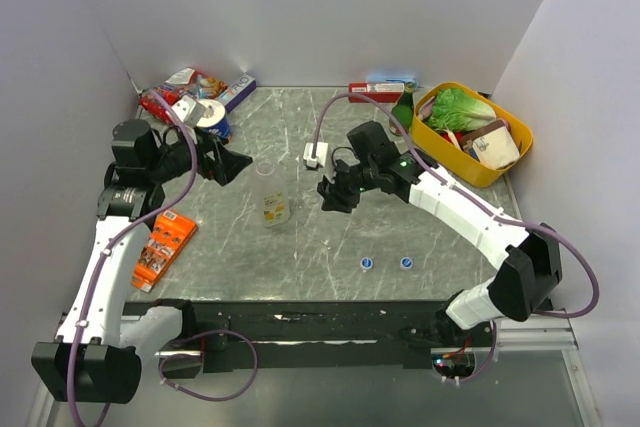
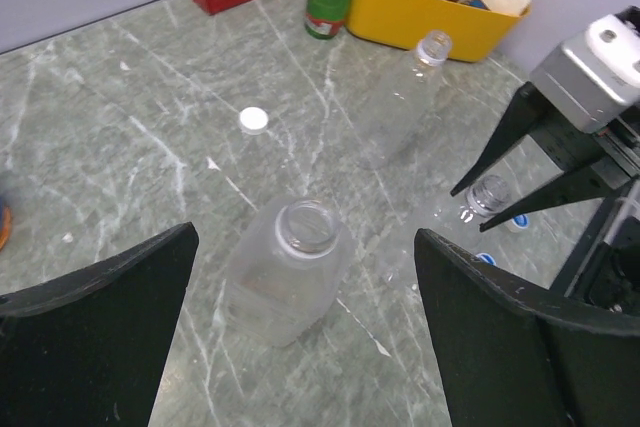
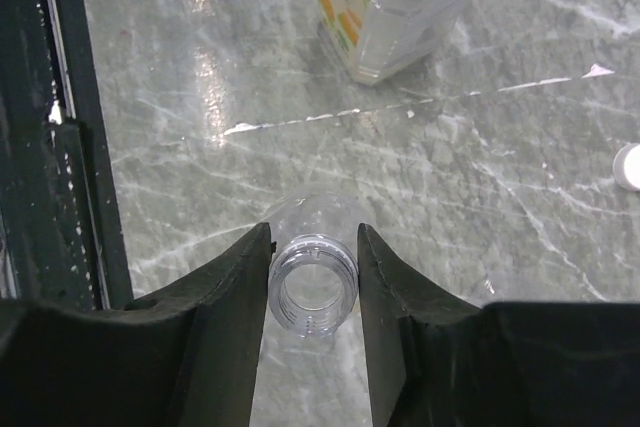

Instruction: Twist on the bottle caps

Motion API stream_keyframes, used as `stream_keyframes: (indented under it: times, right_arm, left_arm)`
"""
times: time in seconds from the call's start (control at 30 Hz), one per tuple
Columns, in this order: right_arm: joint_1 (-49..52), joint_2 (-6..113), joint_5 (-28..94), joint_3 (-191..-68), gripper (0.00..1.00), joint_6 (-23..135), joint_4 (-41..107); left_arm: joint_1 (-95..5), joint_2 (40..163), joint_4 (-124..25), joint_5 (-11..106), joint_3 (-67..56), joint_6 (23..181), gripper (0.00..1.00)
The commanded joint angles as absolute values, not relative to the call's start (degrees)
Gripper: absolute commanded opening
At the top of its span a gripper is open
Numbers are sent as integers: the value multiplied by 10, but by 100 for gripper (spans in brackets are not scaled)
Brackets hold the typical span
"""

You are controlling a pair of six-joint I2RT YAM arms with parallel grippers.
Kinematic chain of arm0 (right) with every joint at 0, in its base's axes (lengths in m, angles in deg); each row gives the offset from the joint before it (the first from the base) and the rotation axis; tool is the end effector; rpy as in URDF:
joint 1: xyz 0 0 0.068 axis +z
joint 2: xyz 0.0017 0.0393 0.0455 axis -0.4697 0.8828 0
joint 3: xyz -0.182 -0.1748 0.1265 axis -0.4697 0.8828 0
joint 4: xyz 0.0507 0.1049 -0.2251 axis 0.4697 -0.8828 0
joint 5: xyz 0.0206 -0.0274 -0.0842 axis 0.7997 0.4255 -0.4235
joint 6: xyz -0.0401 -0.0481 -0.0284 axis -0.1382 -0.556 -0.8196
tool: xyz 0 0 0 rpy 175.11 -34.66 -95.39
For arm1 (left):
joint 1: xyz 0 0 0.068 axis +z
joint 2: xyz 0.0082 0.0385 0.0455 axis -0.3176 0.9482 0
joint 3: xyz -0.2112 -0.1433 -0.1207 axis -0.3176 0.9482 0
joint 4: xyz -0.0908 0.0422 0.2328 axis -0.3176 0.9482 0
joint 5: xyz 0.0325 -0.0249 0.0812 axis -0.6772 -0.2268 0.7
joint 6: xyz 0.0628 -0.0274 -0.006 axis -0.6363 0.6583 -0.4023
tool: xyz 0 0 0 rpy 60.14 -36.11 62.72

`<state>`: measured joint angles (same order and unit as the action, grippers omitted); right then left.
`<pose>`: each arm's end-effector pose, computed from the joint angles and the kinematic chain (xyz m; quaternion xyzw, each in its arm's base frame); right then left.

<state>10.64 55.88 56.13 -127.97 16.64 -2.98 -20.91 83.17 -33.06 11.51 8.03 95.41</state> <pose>0.2291 0.2198 0.3182 -0.6025 0.6673 0.2654 0.3482 0.2145 -0.0477 0.3862 0.2158 0.7289 -0.3327 0.5580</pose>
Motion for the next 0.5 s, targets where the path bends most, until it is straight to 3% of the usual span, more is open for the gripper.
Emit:
stream_keyframes:
  times: [0.0,0.07,0.27,0.47]
  right_arm:
    - [106,518,576,-1317,19,147,-74]
    - [93,494,593,-1373,16,122,-144]
    - [34,454,655,-1527,9,105,-302]
    - [10,454,678,-1612,7,143,-324]
  left_arm:
    - [-246,839,-352,64,48,940,96]
    - [-276,842,-357,52,39,944,96]
    - [-497,851,-382,107,38,882,96]
    - [-571,885,-545,145,105,870,96]
